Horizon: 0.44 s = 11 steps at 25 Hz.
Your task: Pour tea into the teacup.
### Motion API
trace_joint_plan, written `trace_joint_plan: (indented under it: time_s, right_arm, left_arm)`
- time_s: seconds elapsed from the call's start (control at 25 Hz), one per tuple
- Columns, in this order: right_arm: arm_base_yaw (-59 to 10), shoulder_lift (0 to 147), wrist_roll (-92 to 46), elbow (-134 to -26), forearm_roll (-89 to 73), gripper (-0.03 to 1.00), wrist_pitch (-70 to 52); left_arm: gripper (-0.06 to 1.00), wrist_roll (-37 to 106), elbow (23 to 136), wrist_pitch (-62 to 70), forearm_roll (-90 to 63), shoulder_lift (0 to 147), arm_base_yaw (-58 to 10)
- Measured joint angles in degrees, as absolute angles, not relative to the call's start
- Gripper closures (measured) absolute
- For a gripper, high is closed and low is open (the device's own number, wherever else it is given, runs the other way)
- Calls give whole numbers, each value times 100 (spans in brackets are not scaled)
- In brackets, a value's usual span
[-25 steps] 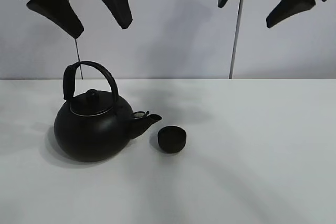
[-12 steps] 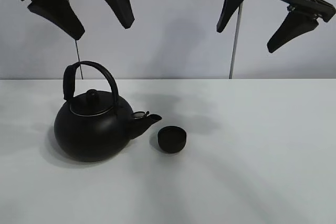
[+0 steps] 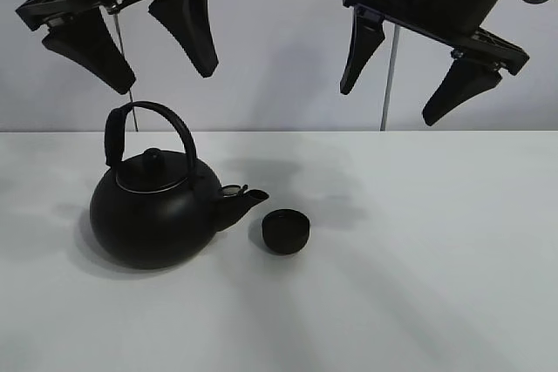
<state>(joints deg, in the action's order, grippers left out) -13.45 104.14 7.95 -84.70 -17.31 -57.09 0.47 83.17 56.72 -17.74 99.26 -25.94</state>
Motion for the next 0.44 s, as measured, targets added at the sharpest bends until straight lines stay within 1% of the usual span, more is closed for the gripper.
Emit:
trace_joint_plan:
  time_s: [0.44]
  right_arm:
    - [-1424, 10440, 768, -8470, -1759, 35, -5724]
  left_arm:
    - [33, 40, 8317, 5571, -1774, 9926, -2594]
